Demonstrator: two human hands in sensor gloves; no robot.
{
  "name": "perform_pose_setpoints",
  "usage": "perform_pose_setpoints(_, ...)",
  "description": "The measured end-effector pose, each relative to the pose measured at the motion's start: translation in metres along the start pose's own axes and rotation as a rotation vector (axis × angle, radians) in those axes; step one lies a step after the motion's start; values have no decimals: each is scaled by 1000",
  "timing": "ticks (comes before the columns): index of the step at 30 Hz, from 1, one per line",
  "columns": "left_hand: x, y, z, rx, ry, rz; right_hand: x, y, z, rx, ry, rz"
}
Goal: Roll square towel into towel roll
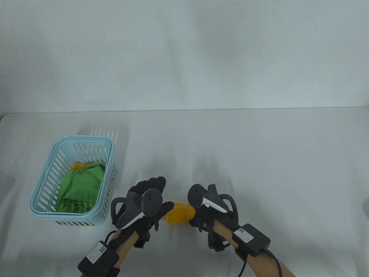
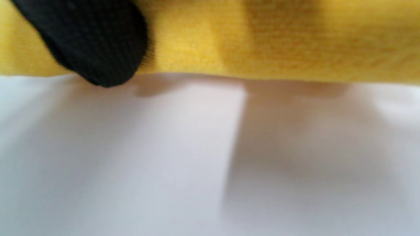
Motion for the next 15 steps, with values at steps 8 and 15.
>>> perform_pose_setpoints(8,3,0,1,1,1,-30,-90,-4,73,208,116,200)
perform_pose_setpoints(15,6,-1,3,9,-5,-47,-137,15,173,488,97,331)
Point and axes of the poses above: the tracker on the back of each hand, its own z axis roughly to the little-finger side, its own y axis roughly from the wrist to the fingertips, x = y × z, the point moved 5 cm from there along y, roughly from the wrist to the fingertips, and after that the axes turned 6 degrees about x, right-handed, at the moved point
